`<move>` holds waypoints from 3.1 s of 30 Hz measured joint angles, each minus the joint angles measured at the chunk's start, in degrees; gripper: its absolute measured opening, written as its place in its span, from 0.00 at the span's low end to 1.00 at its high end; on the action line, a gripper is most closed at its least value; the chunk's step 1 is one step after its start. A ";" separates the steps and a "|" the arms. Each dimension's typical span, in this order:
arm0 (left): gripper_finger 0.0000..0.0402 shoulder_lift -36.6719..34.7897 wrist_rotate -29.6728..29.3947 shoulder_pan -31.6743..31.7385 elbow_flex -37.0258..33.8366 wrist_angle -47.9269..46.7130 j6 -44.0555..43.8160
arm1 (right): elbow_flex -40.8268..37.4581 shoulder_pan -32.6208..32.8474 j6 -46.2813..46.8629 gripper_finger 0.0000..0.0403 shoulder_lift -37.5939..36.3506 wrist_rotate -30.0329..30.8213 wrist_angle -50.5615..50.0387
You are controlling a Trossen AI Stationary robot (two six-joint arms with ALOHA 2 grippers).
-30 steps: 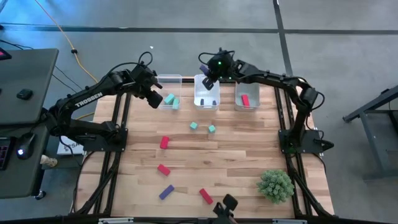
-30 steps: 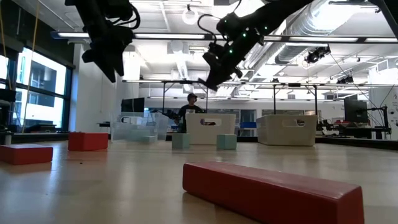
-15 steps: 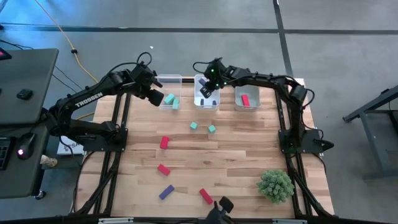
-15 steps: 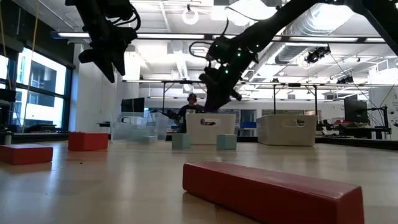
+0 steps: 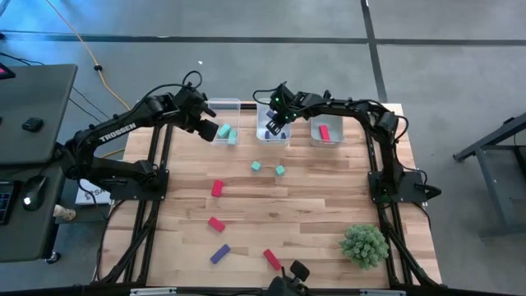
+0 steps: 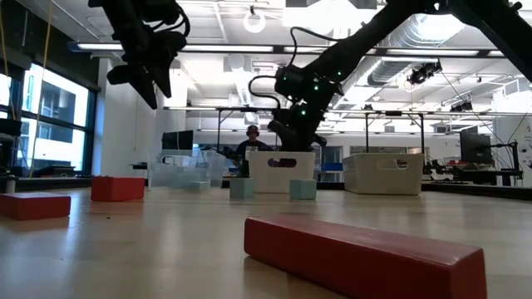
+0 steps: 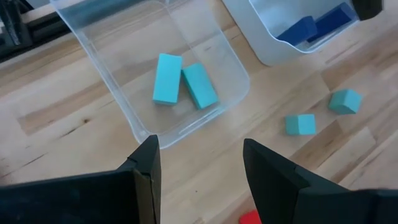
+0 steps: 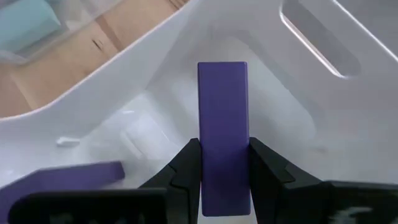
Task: Sort & place blocks by color
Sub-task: Put the blue block into the white bin, then put the red block into the gray bin
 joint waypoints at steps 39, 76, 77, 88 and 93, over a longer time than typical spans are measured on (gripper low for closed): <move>0.38 0.02 0.83 -11.38 0.00 -8.61 -20.81 | 11.96 -0.07 -3.87 0.33 0.02 -0.93 -11.49; 0.40 7.79 -5.03 -37.02 -0.02 -9.99 -49.95 | 40.87 0.87 -0.35 0.33 -0.07 -0.92 -43.20; 0.40 8.96 -5.13 -37.41 -0.02 -10.00 -50.48 | 40.87 1.08 -0.36 0.33 -0.07 -0.92 -43.66; 0.40 19.00 -0.83 -39.92 -0.02 -9.20 -56.07 | 40.85 3.47 -2.58 0.33 -0.07 -0.90 -45.18; 0.40 21.78 -0.64 -40.30 -0.02 -8.37 -58.65 | 40.85 4.60 -5.13 0.33 -0.07 -0.90 -45.61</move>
